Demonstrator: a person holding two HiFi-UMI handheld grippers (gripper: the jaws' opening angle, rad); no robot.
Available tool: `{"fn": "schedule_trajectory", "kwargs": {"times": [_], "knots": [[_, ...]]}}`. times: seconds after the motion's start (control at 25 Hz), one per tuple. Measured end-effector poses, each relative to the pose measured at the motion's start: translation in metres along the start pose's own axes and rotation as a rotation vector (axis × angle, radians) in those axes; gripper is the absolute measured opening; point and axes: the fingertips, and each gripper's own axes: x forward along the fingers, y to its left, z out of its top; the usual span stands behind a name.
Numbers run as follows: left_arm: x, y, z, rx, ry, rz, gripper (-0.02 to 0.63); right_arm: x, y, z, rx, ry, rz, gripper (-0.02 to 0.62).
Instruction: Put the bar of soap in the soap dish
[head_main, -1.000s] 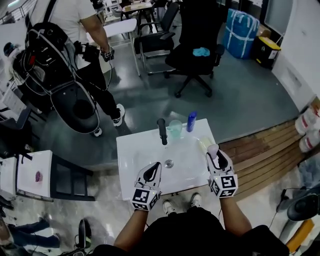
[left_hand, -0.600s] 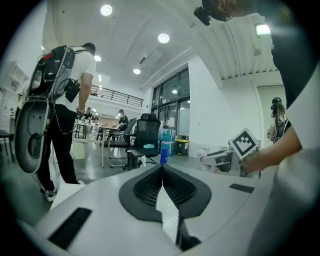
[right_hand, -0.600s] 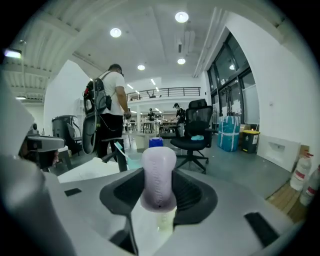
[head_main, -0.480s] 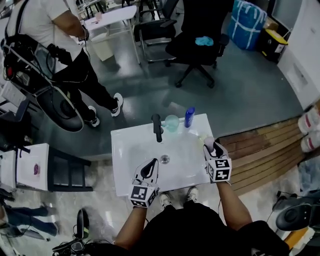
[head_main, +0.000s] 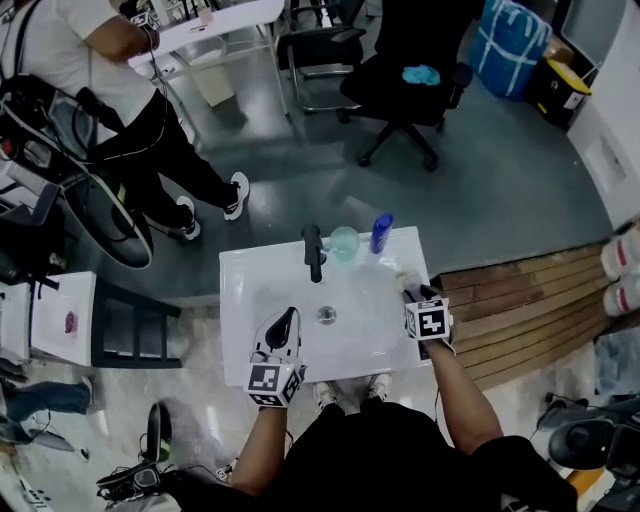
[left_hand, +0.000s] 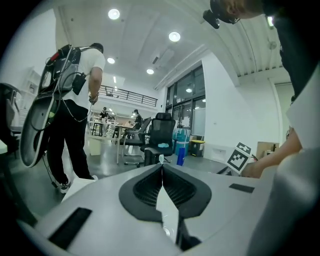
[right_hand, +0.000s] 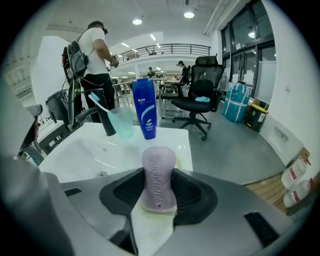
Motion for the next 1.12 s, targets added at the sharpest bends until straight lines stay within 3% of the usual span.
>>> {"fn": "schedule_trajectory", "kwargs": {"times": [0.28, 0.6, 0.76, 1.12], "knots": [[-0.006, 0.022, 0.001, -0.002, 0.002, 0.069, 0.020, 0.022, -0.004, -0.003, -0.028, 0.101, -0.025, 0.192], [-0.008, 0.014, -0.006, -0.007, 0.014, 0.062, 0.020, 0.031, -0.004, -0.006, -0.041, 0.121, -0.039, 0.192], [-0.009, 0.014, -0.005, -0.003, 0.012, 0.061, 0.020, 0.015, -0.004, 0.014, -0.037, 0.024, -0.045, 0.192], [-0.004, 0.001, 0.014, 0.019, -0.020, 0.023, 0.020, -0.099, 0.017, 0.110, -0.061, -0.396, -0.022, 0.065]]}}
